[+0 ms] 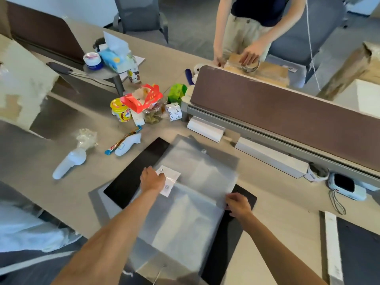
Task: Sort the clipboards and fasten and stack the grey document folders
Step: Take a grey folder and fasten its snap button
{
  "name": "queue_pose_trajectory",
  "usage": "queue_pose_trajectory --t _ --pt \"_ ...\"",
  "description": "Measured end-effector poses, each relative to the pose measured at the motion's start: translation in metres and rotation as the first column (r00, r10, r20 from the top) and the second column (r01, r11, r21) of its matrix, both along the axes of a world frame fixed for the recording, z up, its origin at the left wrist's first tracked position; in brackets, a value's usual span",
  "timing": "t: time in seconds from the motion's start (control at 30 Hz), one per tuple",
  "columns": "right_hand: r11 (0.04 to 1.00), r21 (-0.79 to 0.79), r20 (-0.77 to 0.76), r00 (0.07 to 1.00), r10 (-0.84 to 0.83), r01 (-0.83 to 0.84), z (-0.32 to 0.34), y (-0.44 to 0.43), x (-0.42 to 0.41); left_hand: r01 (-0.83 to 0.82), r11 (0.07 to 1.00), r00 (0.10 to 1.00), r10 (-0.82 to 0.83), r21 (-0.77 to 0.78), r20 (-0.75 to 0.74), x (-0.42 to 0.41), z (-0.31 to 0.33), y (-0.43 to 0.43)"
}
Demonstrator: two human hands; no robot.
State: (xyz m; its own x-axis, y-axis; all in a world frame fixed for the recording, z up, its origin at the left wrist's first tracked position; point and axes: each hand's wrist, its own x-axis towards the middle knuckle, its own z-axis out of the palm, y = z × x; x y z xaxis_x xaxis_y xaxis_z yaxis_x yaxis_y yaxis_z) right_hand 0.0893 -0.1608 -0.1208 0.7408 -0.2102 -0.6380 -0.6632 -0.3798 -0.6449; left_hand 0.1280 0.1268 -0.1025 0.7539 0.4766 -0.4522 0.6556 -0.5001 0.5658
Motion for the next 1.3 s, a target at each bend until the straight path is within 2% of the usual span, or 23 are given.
queue_pose_trajectory --t 0.13,0.3,0.43,0.6,0.7,0.9,0.97,1.07,1.17,1.3 --pt "1.0 -0.002 0.007 1.0 -0.02 0.02 0.003 0.001 0.004 -0.052 0.997 0.999 0.051 -0.064 -0.019 0.009 0.003 0.018" --pt "0.999 0.01 0.135 0.99 -0.033 0.032 0.025 -0.007 0.008 -0.113 0.992 0.969 0.123 -0.059 0.213 0.012 0.028 0.014" --pt "0.999 0.048 0.274 0.961 -0.024 0.012 0.063 -0.022 0.004 -0.137 0.984 0.926 0.167 -0.112 0.338 0.01 0.06 -0.006" --pt "0.994 0.094 0.474 0.875 -0.096 0.058 0.115 -0.056 -0.004 -0.099 0.983 0.853 0.165 -0.157 0.495 0.007 0.109 -0.051" --pt "0.99 0.097 0.577 0.804 -0.142 0.105 0.145 -0.088 -0.011 -0.027 0.97 0.808 0.164 -0.242 0.566 0.004 0.135 -0.085" --pt "0.977 0.033 0.699 0.694 -0.174 0.212 0.189 -0.16 -0.029 0.074 0.905 0.755 0.224 -0.418 0.617 0.004 0.173 -0.163" --pt "0.969 0.027 0.731 0.656 -0.188 0.247 0.195 -0.179 -0.037 0.043 0.807 0.709 0.391 -0.589 0.587 0.005 0.187 -0.186" --pt "0.977 0.015 0.771 0.619 -0.148 0.215 0.196 -0.196 -0.059 -0.023 0.573 0.676 0.613 -0.819 0.41 0.01 0.188 -0.204" --pt "0.995 -0.009 0.743 0.667 -0.058 0.097 0.175 -0.203 -0.087 -0.136 0.494 0.692 0.668 -0.859 0.275 0.006 0.155 -0.21" --pt "0.997 -0.074 0.609 0.79 0.064 -0.023 0.127 -0.203 -0.11 -0.305 0.411 0.634 0.761 -0.859 0.139 -0.029 0.112 -0.215"
